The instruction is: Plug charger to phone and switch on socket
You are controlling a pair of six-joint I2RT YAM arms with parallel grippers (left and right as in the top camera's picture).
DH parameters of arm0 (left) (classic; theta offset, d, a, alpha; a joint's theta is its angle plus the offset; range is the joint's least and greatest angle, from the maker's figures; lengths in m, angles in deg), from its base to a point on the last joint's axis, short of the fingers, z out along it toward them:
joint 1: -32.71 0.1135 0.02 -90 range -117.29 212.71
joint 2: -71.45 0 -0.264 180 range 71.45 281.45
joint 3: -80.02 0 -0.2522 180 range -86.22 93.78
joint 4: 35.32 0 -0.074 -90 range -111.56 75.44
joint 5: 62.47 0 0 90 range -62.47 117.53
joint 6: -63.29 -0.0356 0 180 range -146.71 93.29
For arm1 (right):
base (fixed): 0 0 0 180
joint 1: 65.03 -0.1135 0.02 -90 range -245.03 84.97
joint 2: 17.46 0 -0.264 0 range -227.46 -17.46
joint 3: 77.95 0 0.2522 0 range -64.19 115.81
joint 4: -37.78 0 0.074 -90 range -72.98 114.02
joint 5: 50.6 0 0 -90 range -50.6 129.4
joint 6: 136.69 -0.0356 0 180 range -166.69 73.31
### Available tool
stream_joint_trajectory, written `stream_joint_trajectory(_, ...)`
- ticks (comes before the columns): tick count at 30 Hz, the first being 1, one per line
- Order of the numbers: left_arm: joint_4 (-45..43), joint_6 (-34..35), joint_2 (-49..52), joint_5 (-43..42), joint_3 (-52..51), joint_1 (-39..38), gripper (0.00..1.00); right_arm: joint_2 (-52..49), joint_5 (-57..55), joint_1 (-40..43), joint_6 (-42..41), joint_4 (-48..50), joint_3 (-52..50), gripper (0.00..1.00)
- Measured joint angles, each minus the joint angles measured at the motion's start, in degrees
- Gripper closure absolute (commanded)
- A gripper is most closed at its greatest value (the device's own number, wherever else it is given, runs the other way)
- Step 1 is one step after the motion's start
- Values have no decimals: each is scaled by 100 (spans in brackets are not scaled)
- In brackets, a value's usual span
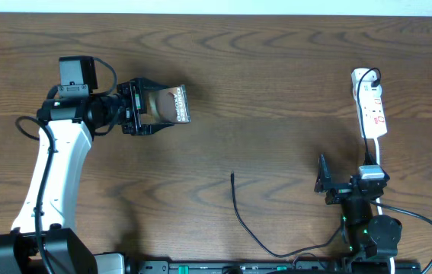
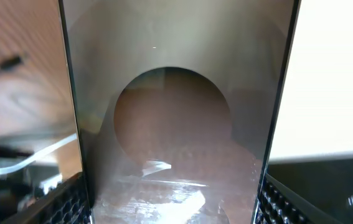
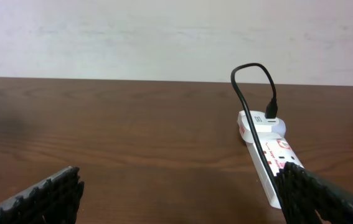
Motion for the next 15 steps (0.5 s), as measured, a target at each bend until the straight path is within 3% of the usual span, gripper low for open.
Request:
stream_joint_trajectory(8,597,-2,0,1814,0,-334,92,0,297,0,-326,476,0,1)
stream_joint_trajectory(15,970,0,0,3104,0,-533,93,-4,872,0,-1561,1126,28,1)
